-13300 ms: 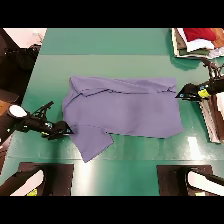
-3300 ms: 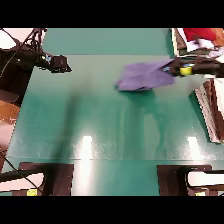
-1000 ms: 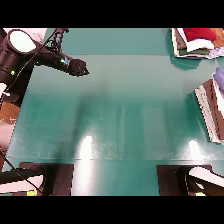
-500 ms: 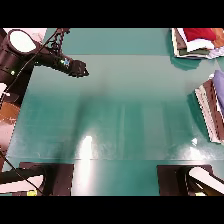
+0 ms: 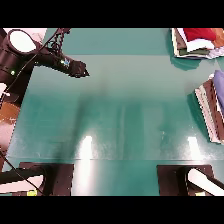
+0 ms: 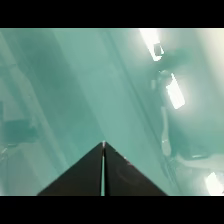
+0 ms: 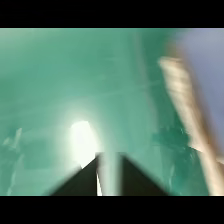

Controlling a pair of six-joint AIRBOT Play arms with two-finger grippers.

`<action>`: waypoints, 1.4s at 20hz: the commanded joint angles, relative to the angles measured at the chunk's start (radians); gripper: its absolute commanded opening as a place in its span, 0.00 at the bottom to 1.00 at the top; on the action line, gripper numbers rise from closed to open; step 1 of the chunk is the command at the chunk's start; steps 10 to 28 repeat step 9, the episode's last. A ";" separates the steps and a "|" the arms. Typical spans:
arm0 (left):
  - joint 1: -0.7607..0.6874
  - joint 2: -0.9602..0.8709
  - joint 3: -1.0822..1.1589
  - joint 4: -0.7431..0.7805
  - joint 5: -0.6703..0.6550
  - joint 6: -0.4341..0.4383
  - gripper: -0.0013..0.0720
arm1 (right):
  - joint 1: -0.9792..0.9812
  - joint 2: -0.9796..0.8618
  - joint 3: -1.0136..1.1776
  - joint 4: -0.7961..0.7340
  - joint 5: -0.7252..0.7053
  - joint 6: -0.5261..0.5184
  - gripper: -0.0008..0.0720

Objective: Fold the shirts.

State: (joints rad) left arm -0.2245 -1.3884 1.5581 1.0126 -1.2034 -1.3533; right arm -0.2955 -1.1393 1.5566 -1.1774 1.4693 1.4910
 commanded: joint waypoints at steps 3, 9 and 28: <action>0.000 0.000 0.000 0.000 0.036 -0.001 0.05 | 0.248 0.000 0.004 0.041 -0.068 -0.008 0.04; 0.000 0.000 0.000 0.000 0.068 -0.001 0.05 | 0.289 0.000 0.004 0.040 -0.075 -0.008 0.04; 0.000 0.000 0.000 0.000 0.068 -0.001 0.05 | 0.289 0.000 0.004 0.040 -0.075 -0.008 0.04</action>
